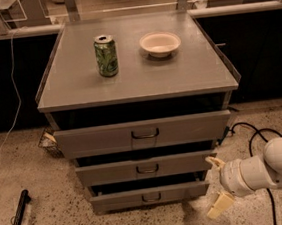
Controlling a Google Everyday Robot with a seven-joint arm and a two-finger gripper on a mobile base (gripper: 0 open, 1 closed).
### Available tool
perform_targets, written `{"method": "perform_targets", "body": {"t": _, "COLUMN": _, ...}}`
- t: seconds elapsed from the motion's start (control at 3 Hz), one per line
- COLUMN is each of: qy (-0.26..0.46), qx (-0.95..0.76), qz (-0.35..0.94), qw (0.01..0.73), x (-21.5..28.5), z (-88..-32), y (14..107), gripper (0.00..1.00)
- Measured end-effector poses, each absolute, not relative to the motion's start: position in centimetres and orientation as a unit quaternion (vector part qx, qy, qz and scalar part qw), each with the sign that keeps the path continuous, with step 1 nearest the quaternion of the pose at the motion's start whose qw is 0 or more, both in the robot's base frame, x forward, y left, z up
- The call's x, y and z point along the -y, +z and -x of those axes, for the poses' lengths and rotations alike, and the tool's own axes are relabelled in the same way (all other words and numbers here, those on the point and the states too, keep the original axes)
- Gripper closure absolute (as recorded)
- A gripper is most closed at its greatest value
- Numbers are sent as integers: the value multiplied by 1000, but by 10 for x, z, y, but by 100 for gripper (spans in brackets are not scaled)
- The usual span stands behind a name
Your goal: Open middle drawer
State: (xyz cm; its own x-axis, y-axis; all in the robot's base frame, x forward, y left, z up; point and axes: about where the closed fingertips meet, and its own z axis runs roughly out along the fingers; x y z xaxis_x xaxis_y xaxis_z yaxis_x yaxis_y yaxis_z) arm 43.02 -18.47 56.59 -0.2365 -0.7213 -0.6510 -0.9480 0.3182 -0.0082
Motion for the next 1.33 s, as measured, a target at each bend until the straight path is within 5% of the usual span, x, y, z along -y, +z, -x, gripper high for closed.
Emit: {"method": "perform_targets", "body": {"t": 1.33, "qy": 197, "qx": -764, "qz": 542, "qw": 289, "x": 162, "z": -510, "y": 516, "gripper": 0}}
